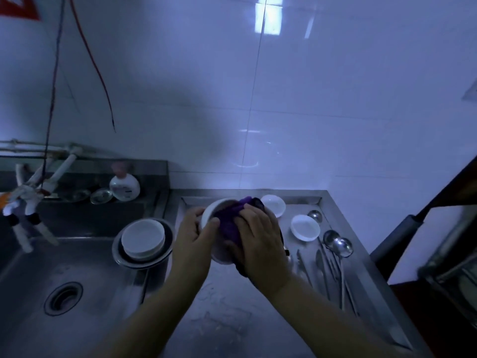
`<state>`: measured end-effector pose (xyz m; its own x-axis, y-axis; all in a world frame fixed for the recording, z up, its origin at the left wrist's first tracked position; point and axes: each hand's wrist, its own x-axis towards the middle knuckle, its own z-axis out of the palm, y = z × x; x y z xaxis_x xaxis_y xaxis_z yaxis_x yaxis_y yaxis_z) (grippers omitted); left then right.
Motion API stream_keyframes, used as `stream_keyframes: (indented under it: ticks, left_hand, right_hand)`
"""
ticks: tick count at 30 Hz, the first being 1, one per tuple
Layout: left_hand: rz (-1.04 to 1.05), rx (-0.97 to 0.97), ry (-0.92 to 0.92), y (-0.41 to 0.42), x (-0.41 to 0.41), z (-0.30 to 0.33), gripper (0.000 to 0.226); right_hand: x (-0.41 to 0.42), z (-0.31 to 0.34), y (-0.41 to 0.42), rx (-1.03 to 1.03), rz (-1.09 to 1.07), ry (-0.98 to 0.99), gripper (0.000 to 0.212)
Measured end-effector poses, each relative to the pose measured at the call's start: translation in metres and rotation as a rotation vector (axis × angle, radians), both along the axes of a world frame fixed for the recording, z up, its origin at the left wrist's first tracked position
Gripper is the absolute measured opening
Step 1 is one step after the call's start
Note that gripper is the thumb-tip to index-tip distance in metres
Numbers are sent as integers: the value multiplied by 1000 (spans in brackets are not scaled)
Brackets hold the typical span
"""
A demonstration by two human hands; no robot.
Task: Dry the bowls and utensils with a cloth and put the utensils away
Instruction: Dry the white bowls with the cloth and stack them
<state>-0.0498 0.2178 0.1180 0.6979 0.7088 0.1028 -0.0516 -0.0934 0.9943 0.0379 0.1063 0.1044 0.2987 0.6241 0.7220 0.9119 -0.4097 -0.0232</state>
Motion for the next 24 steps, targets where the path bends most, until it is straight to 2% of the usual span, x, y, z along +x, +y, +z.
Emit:
stream_keyframes:
  ticks: [3, 6, 11, 13, 17, 19, 21, 24]
  left_hand:
    - [38, -15, 15, -3, 0, 2, 16]
    - [62, 16, 27, -4, 2, 2, 17]
    - [84, 37, 44, -18, 17, 10, 13]
    - [73, 40, 31, -26, 25, 15, 5]
    - [70, 68, 5, -39, 37, 28, 12]
    - [52, 91, 2, -42, 39, 35, 10]
    - [-3, 99, 20, -44, 39, 42, 10]
    - [-113, 182, 104, -45, 41, 54, 26]
  right_hand:
    - [-3, -4, -10, -174, 3, 15, 59]
    - [-3, -6, -21, -241, 88, 47, 71]
    - [-4, -7, -36, -153, 143, 148, 56]
    - [-9, -5, -38, -93, 170, 203, 54]
    - [-9, 3, -38, 15, 274, 282, 52]
    - [4, 8, -48, -51, 334, 235, 54]
    - [25, 14, -63, -171, 385, 90, 50]
    - [61, 27, -79, -260, 487, -203, 27]
